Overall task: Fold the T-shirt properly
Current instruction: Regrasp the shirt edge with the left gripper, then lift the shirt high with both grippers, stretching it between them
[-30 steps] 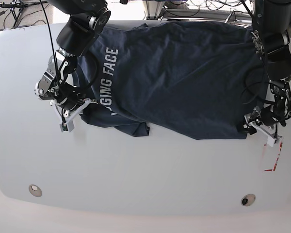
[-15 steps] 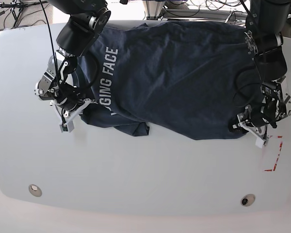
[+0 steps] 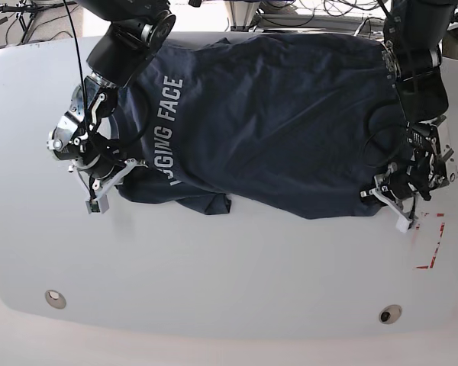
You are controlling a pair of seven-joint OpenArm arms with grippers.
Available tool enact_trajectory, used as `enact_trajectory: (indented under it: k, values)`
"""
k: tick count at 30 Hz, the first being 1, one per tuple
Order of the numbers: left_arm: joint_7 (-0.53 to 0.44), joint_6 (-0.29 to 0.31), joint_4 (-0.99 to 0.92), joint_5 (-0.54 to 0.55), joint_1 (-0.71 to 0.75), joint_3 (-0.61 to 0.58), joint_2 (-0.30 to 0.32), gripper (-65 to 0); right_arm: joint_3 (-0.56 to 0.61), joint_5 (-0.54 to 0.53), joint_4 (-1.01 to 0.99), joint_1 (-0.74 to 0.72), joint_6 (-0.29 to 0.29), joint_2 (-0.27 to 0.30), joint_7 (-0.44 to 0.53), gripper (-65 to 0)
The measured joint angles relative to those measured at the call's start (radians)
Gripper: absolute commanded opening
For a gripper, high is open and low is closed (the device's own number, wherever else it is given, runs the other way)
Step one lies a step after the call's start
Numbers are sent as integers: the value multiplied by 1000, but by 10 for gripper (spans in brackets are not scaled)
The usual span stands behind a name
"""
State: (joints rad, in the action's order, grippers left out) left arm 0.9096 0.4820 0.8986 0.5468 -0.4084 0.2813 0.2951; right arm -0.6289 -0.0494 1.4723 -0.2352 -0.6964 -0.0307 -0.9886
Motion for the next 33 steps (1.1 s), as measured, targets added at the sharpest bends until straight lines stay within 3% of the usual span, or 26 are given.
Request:
enact_trajectory:
  k: [5, 12, 20, 26, 33]
  values:
    - [56, 5, 180, 17, 46, -22, 23, -646, 0, 2, 85, 12, 0, 1, -67, -615]
    - [165, 5, 365, 15, 62, 73, 38, -646, 0, -6, 186, 42, -2, -4, -95, -615]
    - [180, 6, 455, 30, 66, 131, 37, -646, 2, -9, 192, 5, -4, 3, -122, -615]
    - [257, 6, 481, 26, -12, 143, 32, -646, 55, -11, 192, -77, -8, 58, -146, -615]
    - [310, 8, 555, 48, -151, 236, 4, -646, 131, -34, 194, -234, -11, 121, -194, -615]
